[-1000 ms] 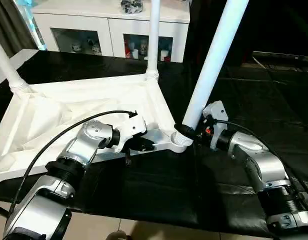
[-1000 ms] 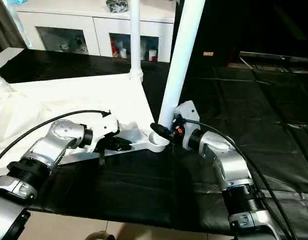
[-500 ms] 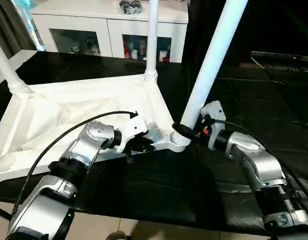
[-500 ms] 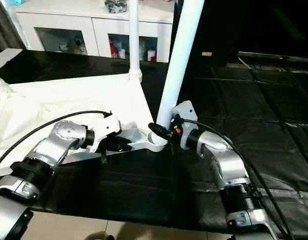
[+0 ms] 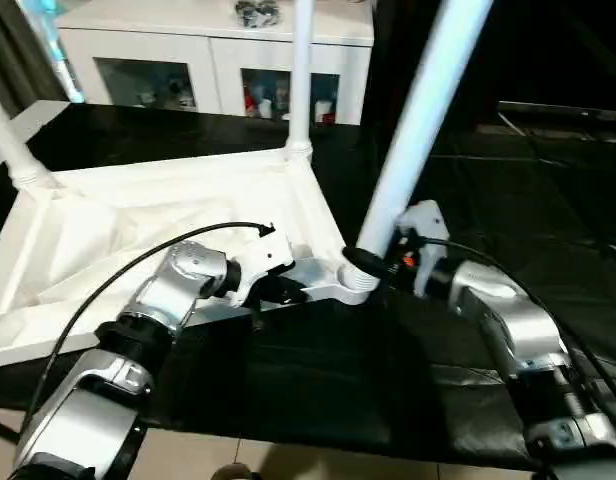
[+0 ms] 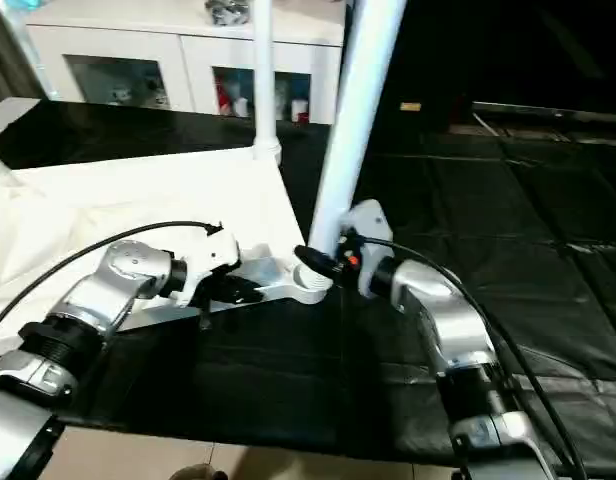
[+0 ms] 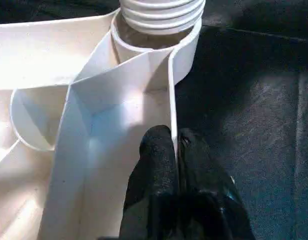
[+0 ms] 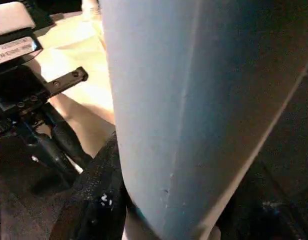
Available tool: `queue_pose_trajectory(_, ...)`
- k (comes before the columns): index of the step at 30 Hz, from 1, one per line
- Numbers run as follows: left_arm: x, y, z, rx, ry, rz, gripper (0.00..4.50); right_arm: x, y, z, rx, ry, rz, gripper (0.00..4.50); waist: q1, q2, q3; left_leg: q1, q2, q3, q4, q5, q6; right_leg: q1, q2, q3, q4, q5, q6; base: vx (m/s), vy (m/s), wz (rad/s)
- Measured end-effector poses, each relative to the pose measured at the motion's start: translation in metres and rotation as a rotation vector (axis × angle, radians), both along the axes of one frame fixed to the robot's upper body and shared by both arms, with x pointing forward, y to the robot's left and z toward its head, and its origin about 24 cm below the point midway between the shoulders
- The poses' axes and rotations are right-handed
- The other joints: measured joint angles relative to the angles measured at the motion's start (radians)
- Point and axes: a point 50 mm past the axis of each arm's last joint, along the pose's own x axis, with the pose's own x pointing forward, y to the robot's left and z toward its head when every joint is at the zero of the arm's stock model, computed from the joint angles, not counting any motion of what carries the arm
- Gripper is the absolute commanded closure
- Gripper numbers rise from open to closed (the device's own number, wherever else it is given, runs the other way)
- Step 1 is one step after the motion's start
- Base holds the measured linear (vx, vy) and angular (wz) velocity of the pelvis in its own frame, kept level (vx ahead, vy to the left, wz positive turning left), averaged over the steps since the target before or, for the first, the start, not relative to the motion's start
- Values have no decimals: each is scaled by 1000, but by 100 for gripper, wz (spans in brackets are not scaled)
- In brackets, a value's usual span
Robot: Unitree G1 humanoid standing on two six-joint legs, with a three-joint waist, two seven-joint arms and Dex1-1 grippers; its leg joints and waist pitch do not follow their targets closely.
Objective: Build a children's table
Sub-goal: Insert table leg to table base
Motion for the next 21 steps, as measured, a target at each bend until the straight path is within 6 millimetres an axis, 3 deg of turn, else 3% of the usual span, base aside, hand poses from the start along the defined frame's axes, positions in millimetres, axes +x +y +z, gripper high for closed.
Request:
queue_pose_trajectory(4,-1,2,0,2,7,-12,450,0,4,1,-14,4,47,259,-7,-2,-1,0,0,0,0,0,0,0,0,0,0,-1,0,0,0,0)
queue_pose_trajectory(21,-5,1,-1,4,16,-37,450,7,10,1,-40,38,105,259,-5,-6,-4,0,0,0,0,0,0,1,0,0,-1,-1,0,0,0,0)
